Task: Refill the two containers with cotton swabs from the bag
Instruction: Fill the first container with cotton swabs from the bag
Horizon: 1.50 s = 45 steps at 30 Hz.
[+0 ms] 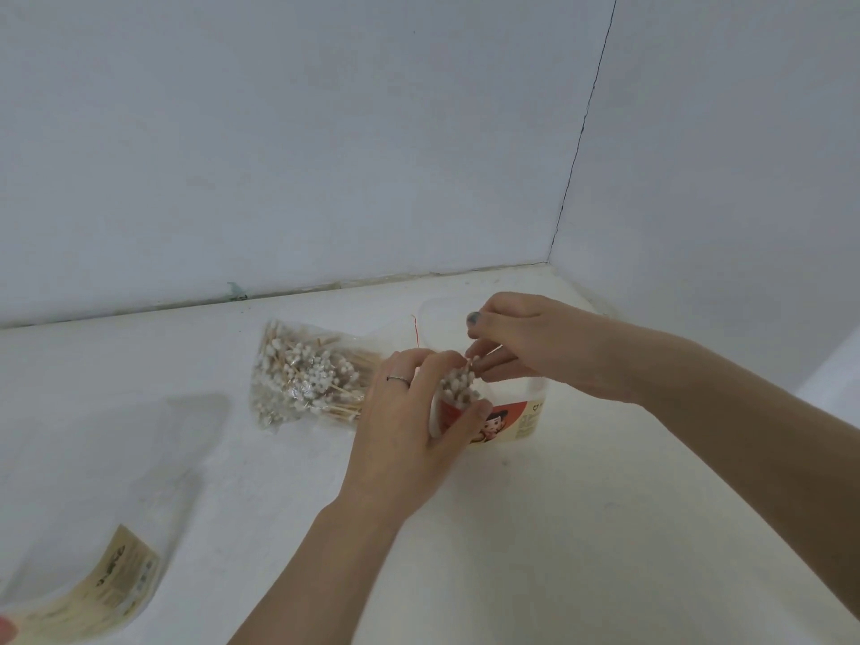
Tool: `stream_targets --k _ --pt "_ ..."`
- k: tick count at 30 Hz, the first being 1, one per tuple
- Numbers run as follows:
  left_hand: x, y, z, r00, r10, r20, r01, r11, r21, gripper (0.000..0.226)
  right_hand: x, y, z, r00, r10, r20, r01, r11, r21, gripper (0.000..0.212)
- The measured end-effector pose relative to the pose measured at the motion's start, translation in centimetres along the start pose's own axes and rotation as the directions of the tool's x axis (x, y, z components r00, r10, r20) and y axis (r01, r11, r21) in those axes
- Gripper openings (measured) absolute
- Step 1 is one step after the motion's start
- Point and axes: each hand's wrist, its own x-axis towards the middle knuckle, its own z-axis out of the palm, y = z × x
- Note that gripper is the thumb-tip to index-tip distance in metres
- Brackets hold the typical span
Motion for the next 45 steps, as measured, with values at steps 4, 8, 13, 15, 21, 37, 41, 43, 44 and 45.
stream_targets --k 4,8,13,15,21,37,41,43,44,45 --pt "-0.1 -0.1 0.0 1.0 -0.006 -0.018 0.006 1.0 -0.01 0.044 0.1 0.8 0.4 0.996 0.016 0.083 -0.019 0.999 0.045 0.03" --pt "0.0 -0.2 0.1 1.0 0.011 -0.014 -0.011 1.0 0.007 0.037 -0.1 1.2 0.0 0.993 -0.079 -0.083 0.075 0.996 -0.052 0.028" --pt "-0.1 -0.4 0.3 0.999 0.03 -0.024 -0.03 0.999 0.032 0.033 -1.0 2.1 1.2 0.993 -0.117 -0.005 0.115 0.983 -0.143 0.06" --pt "-0.2 -0.3 0.1 0.999 0.04 -0.035 -0.04 0.999 0.018 0.037 -0.7 2.3 1.0 0.992 -0.126 -0.011 0.124 0.987 -0.1 0.052" --pt "-0.2 -0.9 0.4 0.999 0.052 0.01 -0.053 0.997 0.052 0.021 -1.4 2.1 -0.2 0.974 -0.137 -0.182 0.084 0.957 -0.276 0.027" --pt "-0.4 -0.4 0.0 1.0 0.013 0.005 -0.013 1.0 -0.013 0.04 0.1 2.1 1.0 0.999 -0.011 0.051 0.016 0.996 -0.085 0.031" --pt "-0.4 -0.5 0.0 1.0 0.028 -0.005 -0.028 1.0 -0.003 0.041 -0.1 1.9 0.9 0.998 -0.055 0.032 0.058 0.99 -0.129 0.037" --pt "-0.4 -0.6 0.2 0.997 0.077 -0.002 -0.077 0.997 0.028 0.037 -0.3 2.0 0.9 0.997 -0.073 -0.01 0.07 0.98 -0.187 0.043" --pt "-0.3 -0.7 0.2 0.996 0.091 0.01 -0.092 0.995 0.045 0.035 -0.5 2.0 1.0 0.997 -0.077 -0.01 0.073 0.977 -0.199 0.044" --pt "-0.2 -0.8 0.3 0.996 0.09 0.024 -0.091 0.994 0.06 0.034 -0.5 2.2 1.1 0.997 -0.077 -0.008 0.073 0.975 -0.209 0.041"
